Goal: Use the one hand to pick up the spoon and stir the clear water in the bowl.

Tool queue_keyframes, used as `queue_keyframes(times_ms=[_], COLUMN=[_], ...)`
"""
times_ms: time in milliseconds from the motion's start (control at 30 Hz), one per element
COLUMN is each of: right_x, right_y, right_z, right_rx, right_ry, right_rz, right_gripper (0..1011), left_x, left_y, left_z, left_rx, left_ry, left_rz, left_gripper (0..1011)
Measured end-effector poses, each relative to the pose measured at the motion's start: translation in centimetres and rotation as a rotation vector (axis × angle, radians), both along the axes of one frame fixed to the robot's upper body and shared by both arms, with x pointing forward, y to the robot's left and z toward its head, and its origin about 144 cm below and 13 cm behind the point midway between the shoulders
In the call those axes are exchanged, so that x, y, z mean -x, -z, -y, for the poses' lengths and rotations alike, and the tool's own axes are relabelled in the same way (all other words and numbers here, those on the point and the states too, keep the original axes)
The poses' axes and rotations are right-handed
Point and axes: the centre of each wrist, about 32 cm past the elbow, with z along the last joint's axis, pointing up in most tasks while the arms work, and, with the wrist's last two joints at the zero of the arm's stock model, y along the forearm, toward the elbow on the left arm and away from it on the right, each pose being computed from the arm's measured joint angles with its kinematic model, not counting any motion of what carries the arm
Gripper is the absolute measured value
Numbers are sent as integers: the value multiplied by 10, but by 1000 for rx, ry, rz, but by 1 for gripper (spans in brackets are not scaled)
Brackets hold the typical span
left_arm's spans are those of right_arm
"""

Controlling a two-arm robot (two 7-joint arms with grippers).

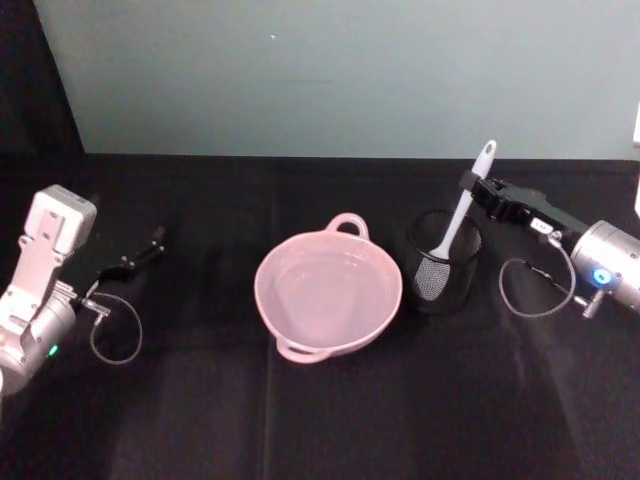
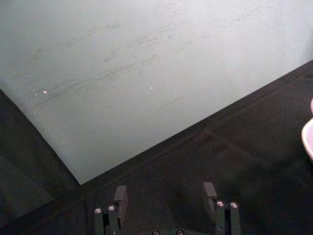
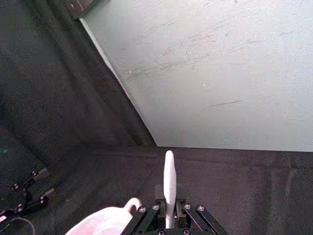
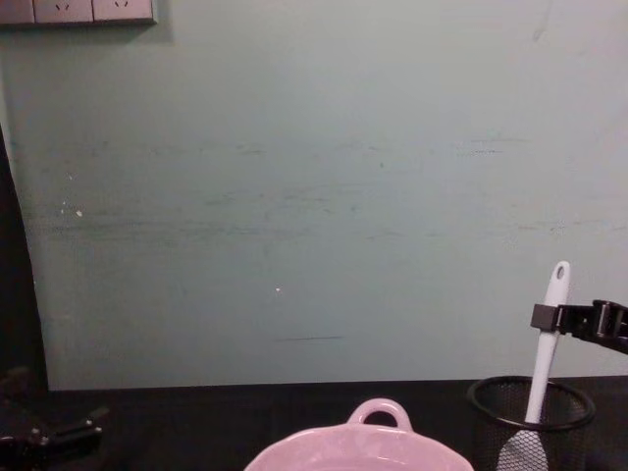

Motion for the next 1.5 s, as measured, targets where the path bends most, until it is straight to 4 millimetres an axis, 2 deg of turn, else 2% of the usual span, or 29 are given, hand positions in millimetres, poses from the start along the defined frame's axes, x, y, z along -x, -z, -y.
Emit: queue_keyframes(times_ms=[300,400,433,533,667,867,900,1033,1067,1100,1200,1333,1500], right_x=[-1,-1,-1,-1,-1,0,0,0,0,0,0,2,6], right_y=[1,1,1,1,1,0,0,0,0,0,1,1,2], right_z=[1,1,1,1,1,1,1,1,1,1,1,0,-3], right_rx=[-9,-9,-8,-8,-7,-6,-6,-5,-5,-5,4,55,153], right_ry=[-5,-4,-4,-4,-3,-3,-3,-3,-3,-3,-5,-10,9], right_rz=[1,0,0,0,0,0,0,0,0,0,6,45,111], right_gripper=[118,152,211,269,425,590,650,739,805,805,911,1000,1002], left_x=[0,0,0,0,0,0,0,0,0,0,0,0,0], left_y=[0,0,0,0,0,0,0,0,0,0,0,0,0], left_z=[0,0,0,0,0,0,0,0,0,0,0,0,0], left_rx=[0,0,0,0,0,0,0,0,0,0,0,0,0], left_ry=[0,0,0,0,0,0,0,0,0,0,0,0,0], left_rz=[0,0,0,0,0,0,0,0,0,0,0,0,0], left_gripper=[1011,1011,1011,1011,1011,1011,1011,1011,1011,1011,1011,1011,1011])
